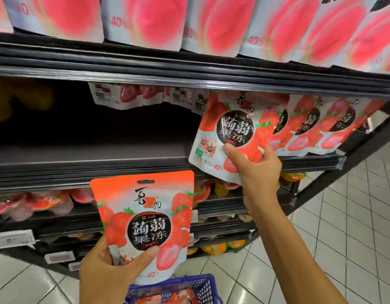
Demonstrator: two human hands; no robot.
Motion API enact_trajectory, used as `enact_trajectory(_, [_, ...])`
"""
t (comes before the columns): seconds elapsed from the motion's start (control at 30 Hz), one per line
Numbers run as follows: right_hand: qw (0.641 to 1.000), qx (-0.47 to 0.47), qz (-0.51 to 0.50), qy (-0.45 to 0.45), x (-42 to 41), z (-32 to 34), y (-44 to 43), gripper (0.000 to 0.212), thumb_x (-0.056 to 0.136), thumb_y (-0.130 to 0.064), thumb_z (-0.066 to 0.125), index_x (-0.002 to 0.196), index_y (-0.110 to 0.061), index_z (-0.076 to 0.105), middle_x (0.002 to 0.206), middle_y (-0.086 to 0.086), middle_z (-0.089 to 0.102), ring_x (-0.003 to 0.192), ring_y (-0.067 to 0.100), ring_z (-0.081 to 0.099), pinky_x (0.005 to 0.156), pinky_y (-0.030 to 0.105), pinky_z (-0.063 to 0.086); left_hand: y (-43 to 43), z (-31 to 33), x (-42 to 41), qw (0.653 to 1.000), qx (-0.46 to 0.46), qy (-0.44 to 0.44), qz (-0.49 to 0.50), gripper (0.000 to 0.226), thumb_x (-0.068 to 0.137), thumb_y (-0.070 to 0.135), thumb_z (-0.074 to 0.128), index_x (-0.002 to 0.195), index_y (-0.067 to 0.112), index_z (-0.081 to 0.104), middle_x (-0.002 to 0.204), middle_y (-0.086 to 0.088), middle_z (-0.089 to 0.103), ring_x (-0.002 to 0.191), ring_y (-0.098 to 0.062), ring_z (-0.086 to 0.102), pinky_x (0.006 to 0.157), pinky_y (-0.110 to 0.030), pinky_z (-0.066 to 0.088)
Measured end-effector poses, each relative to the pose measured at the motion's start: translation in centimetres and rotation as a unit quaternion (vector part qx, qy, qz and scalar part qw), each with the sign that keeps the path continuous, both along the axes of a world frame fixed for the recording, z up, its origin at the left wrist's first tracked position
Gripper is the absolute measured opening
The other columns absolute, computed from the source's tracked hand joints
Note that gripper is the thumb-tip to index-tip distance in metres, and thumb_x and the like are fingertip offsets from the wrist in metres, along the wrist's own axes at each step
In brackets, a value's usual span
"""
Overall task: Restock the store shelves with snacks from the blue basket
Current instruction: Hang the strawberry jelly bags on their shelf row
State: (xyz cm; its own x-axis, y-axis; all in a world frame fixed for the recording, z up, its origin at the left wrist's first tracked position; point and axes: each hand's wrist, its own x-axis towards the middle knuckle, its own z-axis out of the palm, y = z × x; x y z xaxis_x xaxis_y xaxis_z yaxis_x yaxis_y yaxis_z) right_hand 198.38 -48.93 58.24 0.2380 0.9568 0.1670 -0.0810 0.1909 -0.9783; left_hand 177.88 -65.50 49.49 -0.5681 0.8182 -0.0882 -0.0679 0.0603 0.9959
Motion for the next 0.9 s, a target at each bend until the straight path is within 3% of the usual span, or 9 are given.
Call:
enact_trajectory(0.17, [1.0,0.017,0.018,-0.004,0.0,0.2,-0.1,0.033,0.067,-0.02,0.09,0.088,-0.035,0.072,0.092,-0.001,0.077,0.086,0.019,0.075,0.072,0.037,0.062,0.3,-0.2,0.9,1.0,-0.01,0.001,0.02,0.066,0.03,0.019,0.088,0.087,0.046,0.069,0.077,0.021,0.074,0.072,0.005,0.069,0.061,-0.009,0.054])
enact_trajectory(0.27, [0.999,0.039,0.011,-0.005,-0.1,1.1,0.8,0.031,0.065,-0.019,0.09,0.087,-0.029,0.071,0.087,0.001,0.077,0.082,0.02,0.075,0.068,0.032,0.06,0.4,0.1,1.3,1.0,-0.006,0.011,0.012,0.068,0.035,0.013,0.088,0.091,0.042,0.065,0.076,0.03,0.071,0.07,0.013,0.066,0.059,-0.002,0.05])
enact_trajectory(0.37, [0.998,0.058,0.002,-0.031,-0.3,1.4,2.0,0.035,0.065,-0.02,0.091,0.09,-0.023,0.066,0.087,0.002,0.076,0.082,0.023,0.073,0.072,0.039,0.061,0.5,0.0,1.6,1.0,-0.01,0.015,0.009,0.067,0.035,0.016,0.088,0.094,0.039,0.068,0.08,0.024,0.074,0.075,0.007,0.069,0.063,-0.005,0.053])
enact_trajectory(0.47, [0.996,0.064,0.025,-0.064,-0.3,0.7,2.3,0.039,0.067,-0.014,0.09,0.095,-0.023,0.064,0.087,-0.001,0.075,0.081,0.017,0.072,0.068,0.03,0.059,0.6,-0.2,2.0,1.0,-0.013,0.012,0.005,0.066,0.043,0.002,0.09,0.092,0.04,0.067,0.077,0.023,0.074,0.075,0.009,0.069,0.064,-0.007,0.053])
enact_trajectory(0.57, [0.989,0.073,0.052,-0.117,0.5,0.0,1.9,0.044,0.07,-0.015,0.088,0.105,-0.024,0.062,0.096,-0.005,0.074,0.091,0.012,0.071,0.079,0.026,0.057,0.7,-0.5,2.4,0.999,-0.015,0.032,0.006,0.069,0.048,-0.007,0.09,0.091,0.041,0.065,0.069,0.026,0.072,0.066,0.013,0.067,0.056,-0.002,0.049])
enact_trajectory(0.67, [0.98,0.074,0.07,-0.17,1.7,-0.4,1.1,0.048,0.076,-0.018,0.085,0.117,-0.02,0.06,0.102,-0.009,0.073,0.098,0.007,0.069,0.086,0.026,0.055,0.3,-0.9,2.5,0.999,-0.025,0.041,0.013,0.066,0.048,-0.004,0.091,0.092,0.039,0.068,0.074,0.017,0.075,0.067,0.011,0.067,0.056,-0.004,0.05])
enact_trajectory(0.77, [0.956,0.075,0.013,-0.282,2.6,-0.8,0.0,0.043,0.078,-0.028,0.082,0.117,-0.026,0.063,0.097,-0.015,0.07,0.083,0.001,0.062,0.076,0.021,0.052,0.0,-1.0,2.3,0.998,-0.049,0.043,0.007,0.061,0.046,0.003,0.093,0.097,0.028,0.07,0.079,0.015,0.074,0.066,0.014,0.065,0.057,0.0,0.048])
enact_trajectory(0.9, [0.938,0.058,-0.031,-0.341,3.1,-1.1,-0.3,0.041,0.08,-0.028,0.08,0.118,-0.032,0.065,0.078,-0.018,0.063,0.057,0.007,0.053,0.065,0.031,0.052,0.1,-0.6,2.1,0.998,-0.058,0.004,0.023,0.056,0.049,-0.002,0.09,0.092,0.026,0.068,0.061,0.027,0.069,0.058,0.014,0.064,0.05,0.0,0.046])
